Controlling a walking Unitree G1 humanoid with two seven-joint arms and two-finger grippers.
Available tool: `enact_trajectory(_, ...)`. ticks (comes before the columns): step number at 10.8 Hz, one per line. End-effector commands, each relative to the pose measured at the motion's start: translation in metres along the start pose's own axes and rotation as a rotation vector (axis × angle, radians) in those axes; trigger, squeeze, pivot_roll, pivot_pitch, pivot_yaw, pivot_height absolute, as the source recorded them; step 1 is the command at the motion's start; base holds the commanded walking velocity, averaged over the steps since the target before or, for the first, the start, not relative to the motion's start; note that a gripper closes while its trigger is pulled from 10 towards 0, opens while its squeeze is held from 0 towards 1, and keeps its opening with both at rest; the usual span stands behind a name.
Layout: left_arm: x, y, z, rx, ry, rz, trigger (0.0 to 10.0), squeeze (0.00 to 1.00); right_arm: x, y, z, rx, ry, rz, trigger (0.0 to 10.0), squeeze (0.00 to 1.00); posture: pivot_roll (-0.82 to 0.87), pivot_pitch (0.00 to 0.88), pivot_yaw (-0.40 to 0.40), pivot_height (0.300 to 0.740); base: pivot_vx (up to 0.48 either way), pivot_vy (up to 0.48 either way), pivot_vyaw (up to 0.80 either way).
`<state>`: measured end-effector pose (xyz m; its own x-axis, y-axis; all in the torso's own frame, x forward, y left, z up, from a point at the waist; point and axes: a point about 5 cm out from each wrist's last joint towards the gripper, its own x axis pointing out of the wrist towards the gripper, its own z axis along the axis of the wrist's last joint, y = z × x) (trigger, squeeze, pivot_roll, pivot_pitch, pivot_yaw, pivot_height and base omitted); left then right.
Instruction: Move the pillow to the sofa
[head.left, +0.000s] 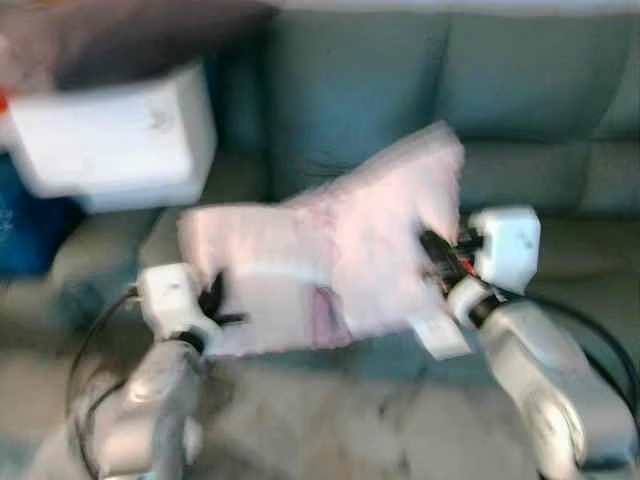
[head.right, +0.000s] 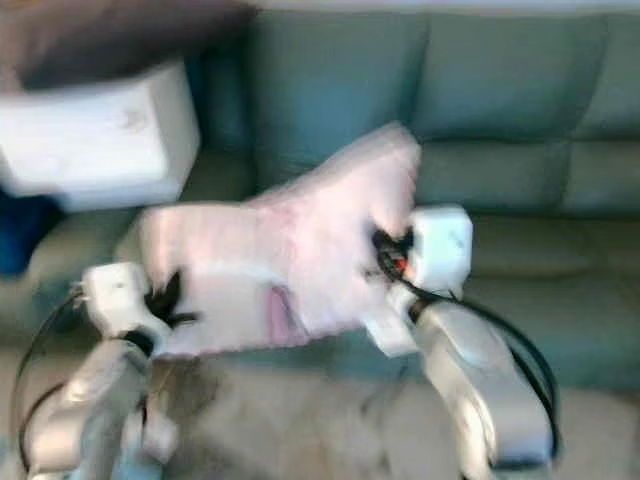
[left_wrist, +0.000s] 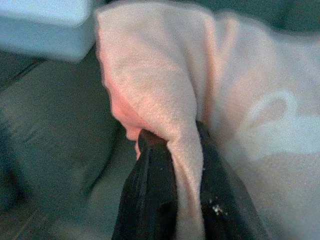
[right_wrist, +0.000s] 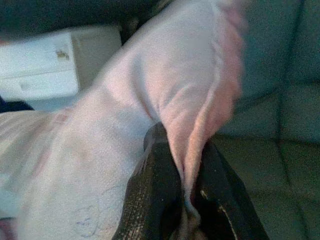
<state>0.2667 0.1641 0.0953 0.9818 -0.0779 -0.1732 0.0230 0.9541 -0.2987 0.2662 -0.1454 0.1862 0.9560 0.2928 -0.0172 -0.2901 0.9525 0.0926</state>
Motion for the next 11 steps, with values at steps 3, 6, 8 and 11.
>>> enact_trajectory(3, 0.0043, -0.0115, 0.0101, 0.012, -0.028, -0.050, 10.0, 0.00, -0.0008, -0.0017, 0.0050, 0.002, -0.025, -0.010, 10.0, 0.00, -0.23, 0.036, 0.004, 0.740, 0.000, -0.480, 0.00)
enact_trajectory(6, 0.0053, -0.0122, 0.0110, 0.008, -0.030, -0.061, 10.0, 0.00, 0.0001, -0.0005, 0.0049, 0.004, -0.026, -0.009, 10.0, 0.00, -0.24, 0.033, 0.009, 0.740, 0.000, -0.480, 0.00)
enact_trajectory(8, 0.0055, -0.0128, 0.0118, -0.003, -0.037, -0.060, 10.0, 0.00, 0.0001, -0.0003, 0.0050, 0.005, -0.027, -0.010, 10.0, 0.00, -0.24, 0.034, 0.011, 0.740, 0.000, 0.000, 0.00)
enact_trajectory(11, 0.0080, -0.0161, 0.0132, -0.020, -0.046, -0.068, 10.0, 0.00, -0.0003, -0.0009, 0.0051, 0.006, -0.026, -0.011, 10.0, 0.00, -0.24, 0.037, 0.010, 0.740, 0.000, 0.000, 0.00)
